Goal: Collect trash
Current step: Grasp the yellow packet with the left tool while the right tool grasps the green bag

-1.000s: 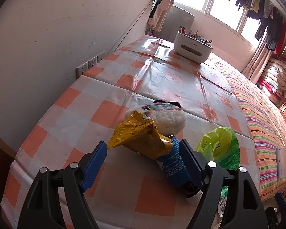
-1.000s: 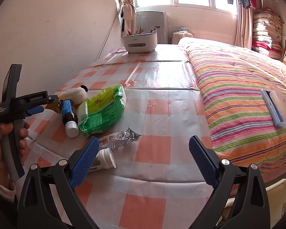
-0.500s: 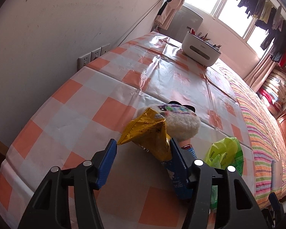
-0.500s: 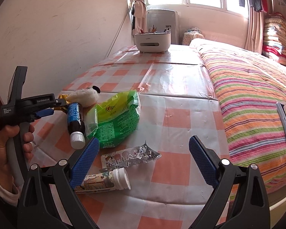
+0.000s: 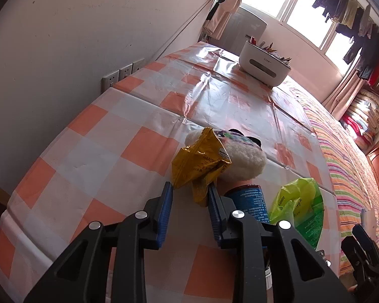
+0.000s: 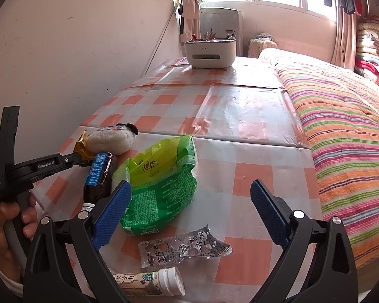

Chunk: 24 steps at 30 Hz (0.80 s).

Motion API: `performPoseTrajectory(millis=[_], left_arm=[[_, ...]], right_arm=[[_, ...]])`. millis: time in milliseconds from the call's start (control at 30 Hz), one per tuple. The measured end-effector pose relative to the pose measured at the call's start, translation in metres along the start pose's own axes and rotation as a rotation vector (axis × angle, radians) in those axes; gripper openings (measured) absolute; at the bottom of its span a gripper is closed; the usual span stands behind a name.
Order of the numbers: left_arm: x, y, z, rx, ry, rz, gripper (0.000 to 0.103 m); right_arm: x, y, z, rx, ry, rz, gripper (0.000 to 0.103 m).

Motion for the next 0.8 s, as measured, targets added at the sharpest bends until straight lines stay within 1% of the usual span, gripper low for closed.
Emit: performPoseTrajectory(millis=[133,233,333,500,600,667,700,767,800], left_arm=[[-0.001,-0.004,0.013,-0.043,-0.006,-0.012,0.027],[-0.001,-0.008,0.023,-0.066,0.007,-0.005,0.027],[-0.004,-0.010,0.031,-0.084,0.021,-0.009,0.027],[-0.011,-0.007,0.038,-0.091,0.037,-0.031,0.027],[-0.015,-0.007,0.041,-0.099,0.041,-0.048,0.027],[-0.017,-0.007,0.044,-0.107,0.047,-0.052,0.027],[-0.018,-0.007,0.046,-0.111,0.048,-0.054,0.027],[-0.020,-0.008,0.048,-0.115,0.051,-0.058,0.027],[-0.021,-0.007,0.049,-0.116,0.052,-0.062,0.027]], right_arm=[[-0.001,0.005,-0.019,0.043,0.001,0.004,0.094],[0.002,0.010,-0.031,0.075,-0.014,-0.001,0.094],[0.010,0.011,-0.042,0.096,-0.017,0.026,0.094],[0.018,0.013,-0.062,0.142,-0.029,0.030,0.093],[0.020,0.016,-0.067,0.155,-0.034,0.035,0.089],[0.021,0.018,-0.070,0.173,-0.037,0.043,0.072],[0.022,0.021,-0.071,0.189,-0.051,0.044,0.057],[0.022,0.022,-0.070,0.182,-0.055,0.047,0.052],[0.022,0.022,-0.068,0.174,-0.057,0.053,0.042]])
Point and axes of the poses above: each gripper's, at about its wrist camera, not at the fingertips, and z roughly against the way its jaws point, x to its left, y to its underside, the point moved 5 cm from there along -z, roughly the way its jaws point, and after that the axes turned 8 degrees about -x, right-handed, at the moved point
